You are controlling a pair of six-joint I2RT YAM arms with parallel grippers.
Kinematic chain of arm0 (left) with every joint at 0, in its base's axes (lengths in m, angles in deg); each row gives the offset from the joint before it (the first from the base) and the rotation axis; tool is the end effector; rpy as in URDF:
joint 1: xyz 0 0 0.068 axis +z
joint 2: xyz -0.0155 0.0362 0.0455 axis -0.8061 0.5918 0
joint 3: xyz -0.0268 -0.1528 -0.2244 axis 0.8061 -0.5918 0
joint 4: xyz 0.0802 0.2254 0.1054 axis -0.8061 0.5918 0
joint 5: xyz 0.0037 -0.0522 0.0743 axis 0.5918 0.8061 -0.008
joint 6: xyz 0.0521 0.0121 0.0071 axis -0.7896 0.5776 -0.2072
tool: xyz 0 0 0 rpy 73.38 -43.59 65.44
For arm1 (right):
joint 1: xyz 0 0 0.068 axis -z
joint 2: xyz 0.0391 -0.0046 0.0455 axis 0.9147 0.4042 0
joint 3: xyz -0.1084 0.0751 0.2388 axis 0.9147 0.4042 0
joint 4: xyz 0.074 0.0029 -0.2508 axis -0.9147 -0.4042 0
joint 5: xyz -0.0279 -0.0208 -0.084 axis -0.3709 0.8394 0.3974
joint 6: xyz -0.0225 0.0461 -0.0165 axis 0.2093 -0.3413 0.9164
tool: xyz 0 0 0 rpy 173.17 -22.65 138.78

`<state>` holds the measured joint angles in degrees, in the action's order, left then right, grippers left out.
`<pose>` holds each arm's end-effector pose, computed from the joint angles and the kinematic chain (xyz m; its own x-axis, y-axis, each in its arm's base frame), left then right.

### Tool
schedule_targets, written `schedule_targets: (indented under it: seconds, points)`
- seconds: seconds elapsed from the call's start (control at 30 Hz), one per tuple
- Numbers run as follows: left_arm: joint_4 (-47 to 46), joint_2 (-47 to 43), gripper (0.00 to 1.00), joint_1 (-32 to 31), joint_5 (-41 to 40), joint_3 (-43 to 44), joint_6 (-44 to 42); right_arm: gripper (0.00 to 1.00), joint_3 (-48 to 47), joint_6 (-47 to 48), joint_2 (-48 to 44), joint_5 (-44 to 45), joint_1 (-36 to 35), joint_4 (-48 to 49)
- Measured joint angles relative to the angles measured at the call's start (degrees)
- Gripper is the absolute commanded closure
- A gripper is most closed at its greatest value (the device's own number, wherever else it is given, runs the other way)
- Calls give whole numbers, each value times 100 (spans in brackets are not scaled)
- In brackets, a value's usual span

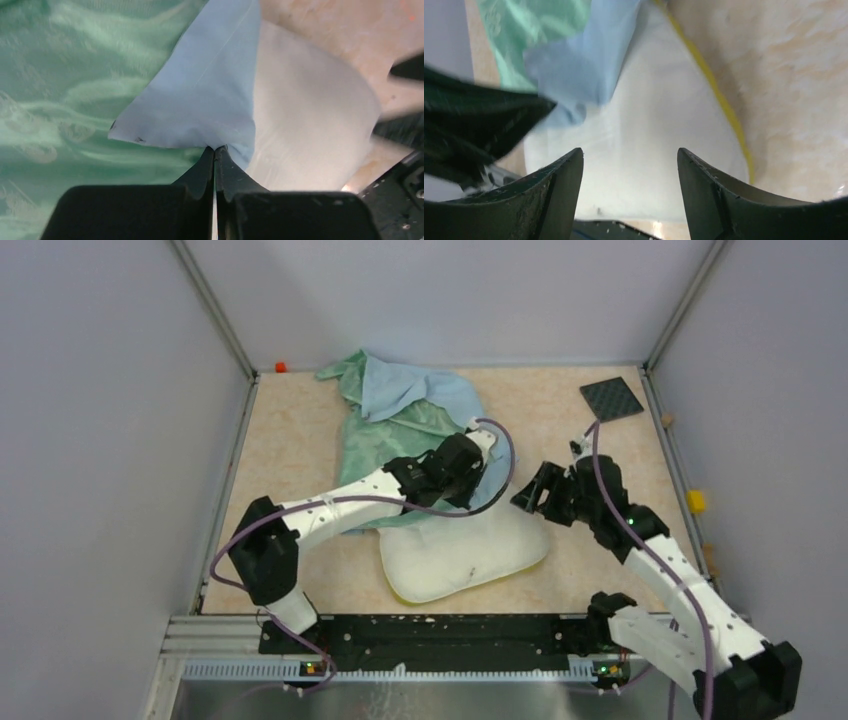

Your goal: Put the pillow into the pillowcase

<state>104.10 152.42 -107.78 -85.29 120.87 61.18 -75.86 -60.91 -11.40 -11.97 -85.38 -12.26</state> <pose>0.2182 -0.2933 0.2679 -0.6127 0.3822 -0.6917 0.6072 0.7879 -0.1025 0.1869 0.0710 0.2728 -0.7331 0.3882 -0.5585 0.0142 0.8297 0.5580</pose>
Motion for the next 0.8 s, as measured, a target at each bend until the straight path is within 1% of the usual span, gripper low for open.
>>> schedule_targets:
  seconds: [0.1, 0.2, 0.3, 0.4, 0.43, 0.47, 0.5, 0.53, 0.57, 0.6, 0.63, 0.67, 0.7, 0.77, 0.8]
  points:
    - [17, 122, 100, 0, 131, 466, 90, 31, 625, -498, -988, 101, -769, -177]
    - [39, 367, 100, 0, 269, 909, 214, 31, 1279, -1202, -1707, 302, -1534, -195]
    - [129, 647, 100, 0, 501, 1255, 308, 31, 1818, -1886, -1912, 457, -2109, -87]
    - [234, 885, 100, 0, 662, 1504, 402, 31, 2205, -2385, -1746, 535, -2332, 195]
    - [251, 885, 99, 0, 671, 1508, 411, 35, 2337, -2544, -1631, 551, -2367, 380]
    - [299, 885, 93, 0, 691, 1513, 415, 43, 2448, -2693, -1484, 584, -2380, 581]
    - [341, 883, 86, 0, 702, 1515, 415, 53, 2516, -2780, -1338, 608, -2378, 732]
    - [374, 883, 76, 0, 704, 1526, 415, 66, 2544, -2839, -1141, 643, -2352, 883]
    - [428, 883, 61, 0, 702, 1526, 420, 78, 2542, -2833, -951, 645, -2282, 1003]
    - [490, 872, 47, 0, 688, 1526, 391, 88, 2533, -2789, -745, 590, -2155, 1123]
    - [566, 855, 37, 0, 647, 1521, 391, 93, 2514, -2739, -507, 448, -1869, 1250]
    - [625, 817, 28, 0, 597, 1506, 352, 94, 2487, -2614, -354, 337, -1589, 1318]
    - [673, 754, 22, 0, 540, 1467, 332, 94, 2450, -2492, -188, 138, -1147, 1399]
    - [804, 509, 15, 0, 321, 1292, 310, 93, 2258, -2127, 68, -74, -168, 1440]
    - [848, 343, 12, 0, 199, 1163, 280, 93, 2118, -1939, 190, -68, 166, 1438]
